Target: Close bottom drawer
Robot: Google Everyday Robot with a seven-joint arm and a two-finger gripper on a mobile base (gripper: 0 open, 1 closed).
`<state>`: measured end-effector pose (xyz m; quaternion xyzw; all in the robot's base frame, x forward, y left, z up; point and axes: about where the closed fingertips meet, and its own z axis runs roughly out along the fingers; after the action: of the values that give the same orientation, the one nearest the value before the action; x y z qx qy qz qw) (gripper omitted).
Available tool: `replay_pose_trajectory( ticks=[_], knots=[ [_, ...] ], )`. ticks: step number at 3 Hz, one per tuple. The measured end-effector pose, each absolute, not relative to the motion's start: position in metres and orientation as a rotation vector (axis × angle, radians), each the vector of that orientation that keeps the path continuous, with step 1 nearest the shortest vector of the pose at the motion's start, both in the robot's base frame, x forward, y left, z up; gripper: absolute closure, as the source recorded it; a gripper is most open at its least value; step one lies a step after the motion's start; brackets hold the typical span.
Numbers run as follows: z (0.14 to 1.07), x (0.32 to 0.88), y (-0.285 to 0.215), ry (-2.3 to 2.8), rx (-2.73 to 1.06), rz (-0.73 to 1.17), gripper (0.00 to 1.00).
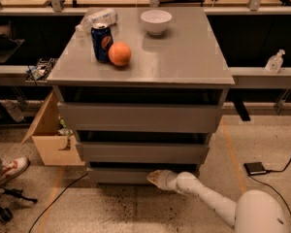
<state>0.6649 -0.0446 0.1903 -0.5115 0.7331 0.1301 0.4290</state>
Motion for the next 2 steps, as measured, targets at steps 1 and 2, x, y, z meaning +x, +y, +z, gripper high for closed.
replay_pose_trajectory(
  ticks=[1, 2],
  knots=[
    [0.181, 0.638, -0.068, 1.931, -1.242, 0.373, 1.00],
    [0.169, 0.589, -0.111, 2.102, -1.137, 0.435, 1.00]
  ],
)
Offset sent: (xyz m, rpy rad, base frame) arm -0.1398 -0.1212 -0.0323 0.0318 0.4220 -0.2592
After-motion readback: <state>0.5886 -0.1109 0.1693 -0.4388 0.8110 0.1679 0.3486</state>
